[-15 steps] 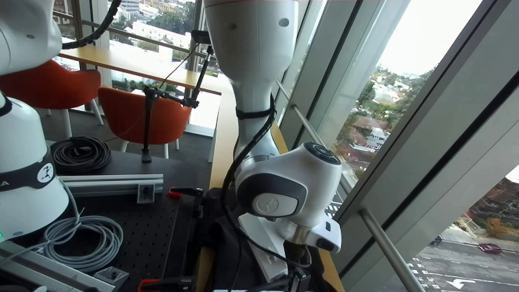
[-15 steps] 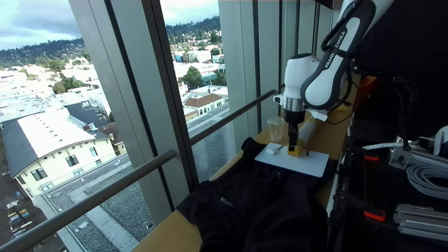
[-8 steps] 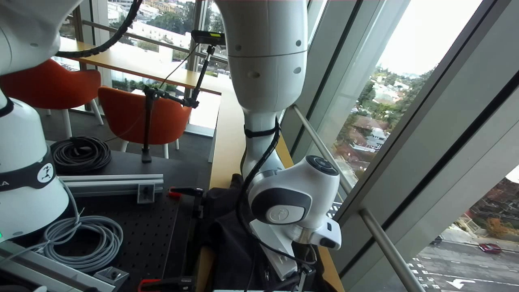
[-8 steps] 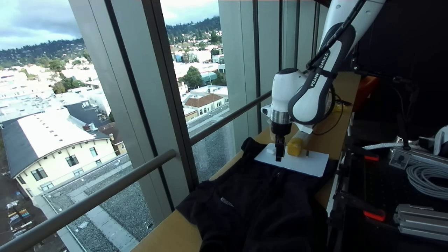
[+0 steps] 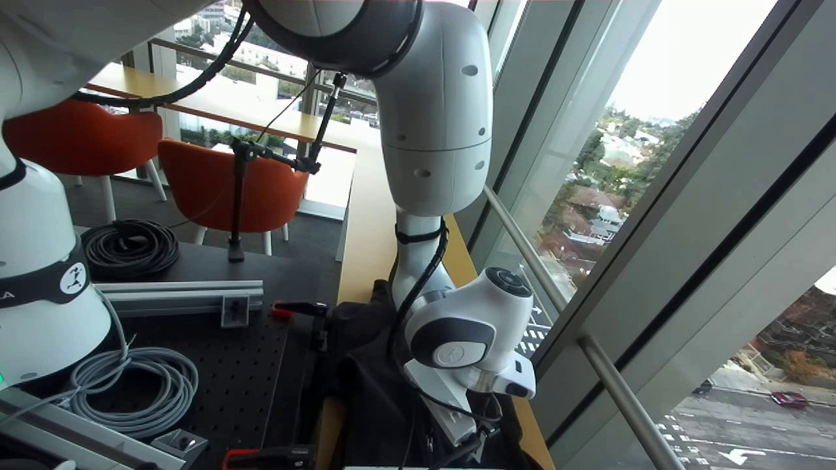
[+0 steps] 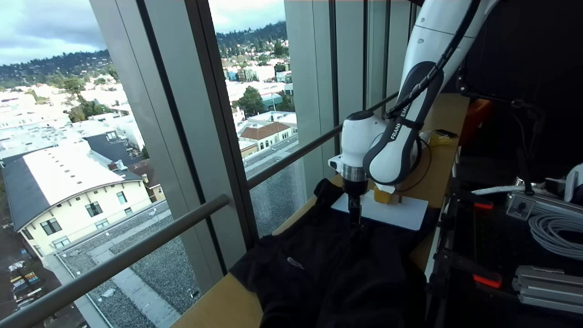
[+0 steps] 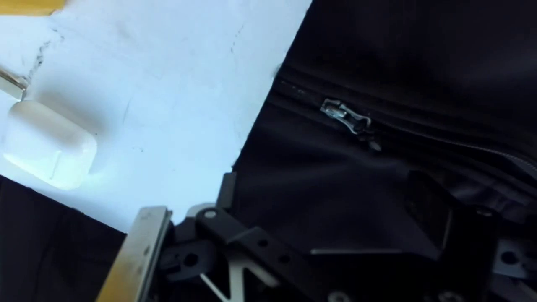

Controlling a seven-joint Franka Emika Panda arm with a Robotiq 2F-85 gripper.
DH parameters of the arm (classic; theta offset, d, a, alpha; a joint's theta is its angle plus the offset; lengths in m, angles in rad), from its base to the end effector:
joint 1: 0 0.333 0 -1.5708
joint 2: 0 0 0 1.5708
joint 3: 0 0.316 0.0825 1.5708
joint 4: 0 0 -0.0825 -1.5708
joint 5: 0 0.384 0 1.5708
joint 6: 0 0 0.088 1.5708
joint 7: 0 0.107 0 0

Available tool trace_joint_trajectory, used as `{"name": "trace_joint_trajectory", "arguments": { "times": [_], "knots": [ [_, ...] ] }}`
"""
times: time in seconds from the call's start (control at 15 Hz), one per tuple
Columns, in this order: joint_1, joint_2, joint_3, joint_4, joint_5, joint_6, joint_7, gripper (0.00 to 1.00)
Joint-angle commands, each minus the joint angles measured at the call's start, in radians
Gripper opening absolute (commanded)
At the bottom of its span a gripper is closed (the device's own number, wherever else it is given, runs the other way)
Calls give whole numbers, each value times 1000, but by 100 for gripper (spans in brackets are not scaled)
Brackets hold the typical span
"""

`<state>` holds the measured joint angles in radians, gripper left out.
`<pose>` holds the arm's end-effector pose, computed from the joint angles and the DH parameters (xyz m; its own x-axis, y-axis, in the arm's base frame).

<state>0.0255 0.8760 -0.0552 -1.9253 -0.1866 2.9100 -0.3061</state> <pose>0.5998 -0.0070 0.0405 0.8845 0.4626 0.0602 0.4528 -0.8824 0.1277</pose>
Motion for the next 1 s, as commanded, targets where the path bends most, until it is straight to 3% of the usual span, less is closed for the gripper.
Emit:
{"name": "trace_joint_trajectory", "arguments": {
  "times": [0.0, 0.93],
  "knots": [
    [12, 54, -3, 56, -34, 9, 23, 100],
    [31, 21, -34, -8, -46, 17, 34, 100]
  ]
}}
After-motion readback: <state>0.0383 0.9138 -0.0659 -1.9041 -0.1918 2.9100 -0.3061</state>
